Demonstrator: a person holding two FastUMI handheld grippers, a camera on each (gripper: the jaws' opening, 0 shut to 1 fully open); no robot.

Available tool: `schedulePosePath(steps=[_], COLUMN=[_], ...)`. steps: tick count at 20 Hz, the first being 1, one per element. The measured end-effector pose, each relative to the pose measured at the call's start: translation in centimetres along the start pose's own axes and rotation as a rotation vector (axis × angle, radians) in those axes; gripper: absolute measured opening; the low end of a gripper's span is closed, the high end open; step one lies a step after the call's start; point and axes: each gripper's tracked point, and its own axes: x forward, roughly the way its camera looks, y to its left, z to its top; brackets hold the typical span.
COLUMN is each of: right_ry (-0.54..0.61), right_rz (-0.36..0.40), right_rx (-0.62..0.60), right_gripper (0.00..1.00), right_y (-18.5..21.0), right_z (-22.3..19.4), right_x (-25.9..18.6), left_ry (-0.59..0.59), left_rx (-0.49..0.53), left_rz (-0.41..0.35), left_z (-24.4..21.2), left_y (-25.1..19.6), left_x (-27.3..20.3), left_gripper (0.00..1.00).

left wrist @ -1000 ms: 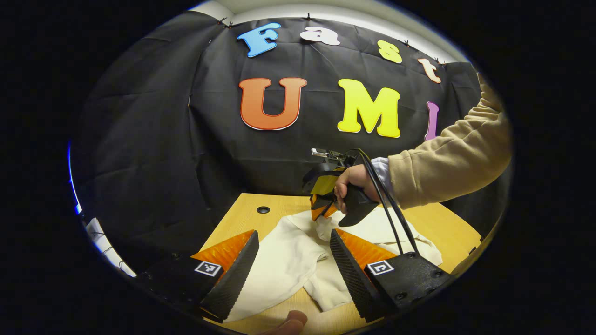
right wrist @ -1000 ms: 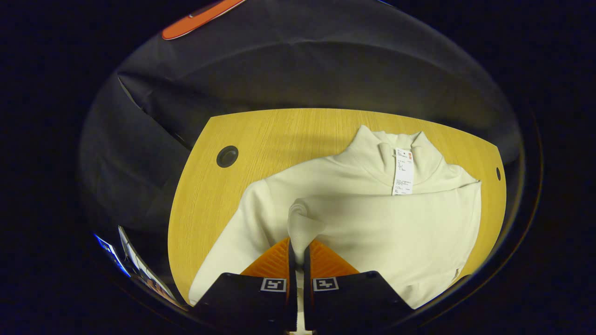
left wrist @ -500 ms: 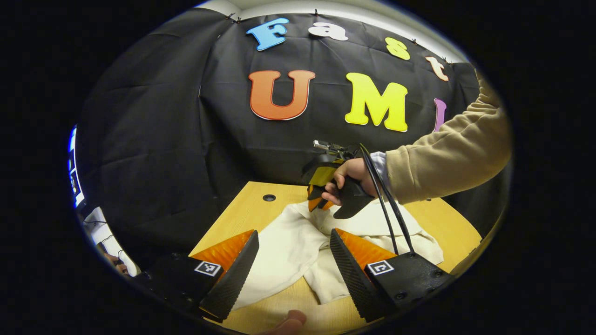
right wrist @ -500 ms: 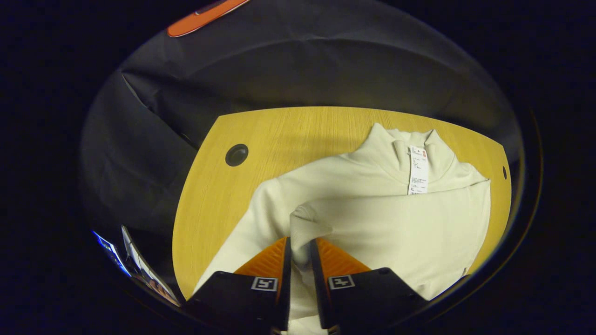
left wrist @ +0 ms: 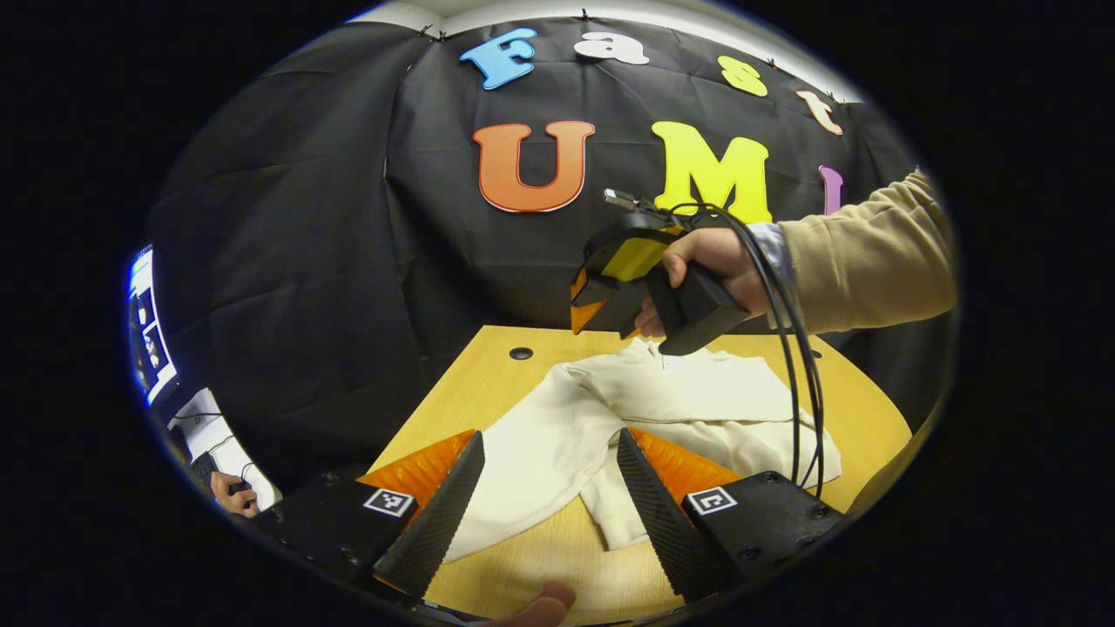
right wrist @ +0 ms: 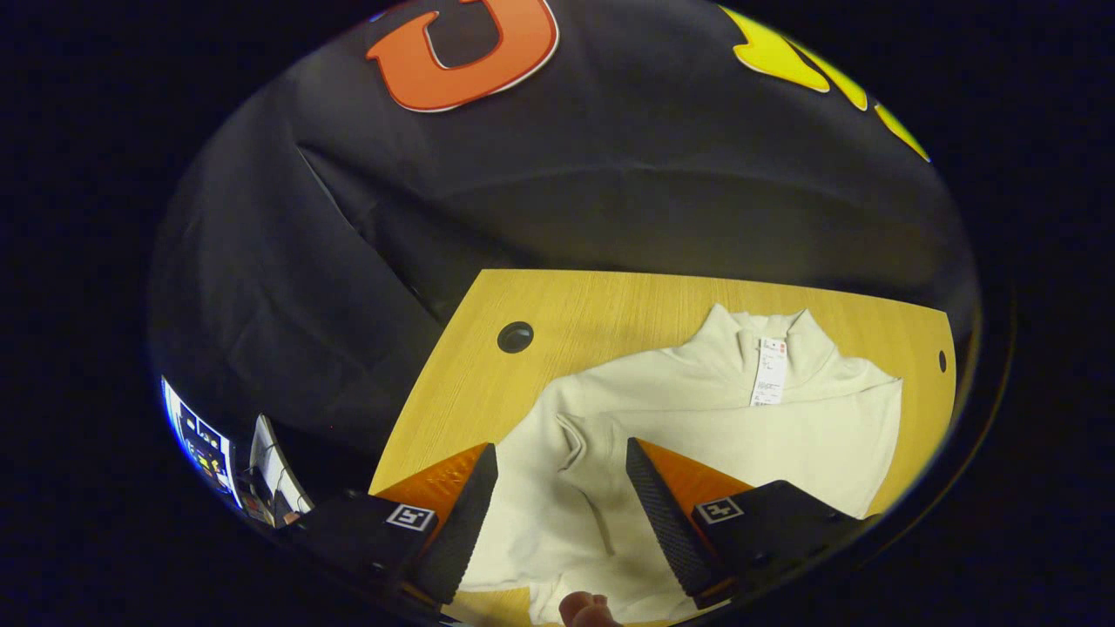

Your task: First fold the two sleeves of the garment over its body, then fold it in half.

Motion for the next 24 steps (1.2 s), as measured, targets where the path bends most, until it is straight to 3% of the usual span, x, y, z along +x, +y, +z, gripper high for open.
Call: schedulePosePath(steps=[4,10,18,24], right_ry=[-0.106,-0.340,-0.584,-0.752], right_rz=[-0.034,-0.080,-0.191,-0.253], right_rx=[-0.042,-0.076,-0.098,-0.143], right_gripper=[0.96,0.94,0.96,0.96], right_y=[-3.5,-9.3,-17.7,-20.6], right_z=[2.2,5.7,7.1,5.7], right_x=[-5.2,-16.6,-31.2,-39.9], left_ry=[0.006,0.062,0.209,0.397], left_rx=[-0.003,-0.064,-0.177,-0.283], left_rz=[0.055,0.191,0.373,0.476], left_z=[-0.7,-2.7,-8.0,-14.0], left_y=[0.8,4.6,11.6,14.0], left_x=[-0.9,-0.6,0.0,0.4], left_gripper=[0.98,0.98,0.98,0.98])
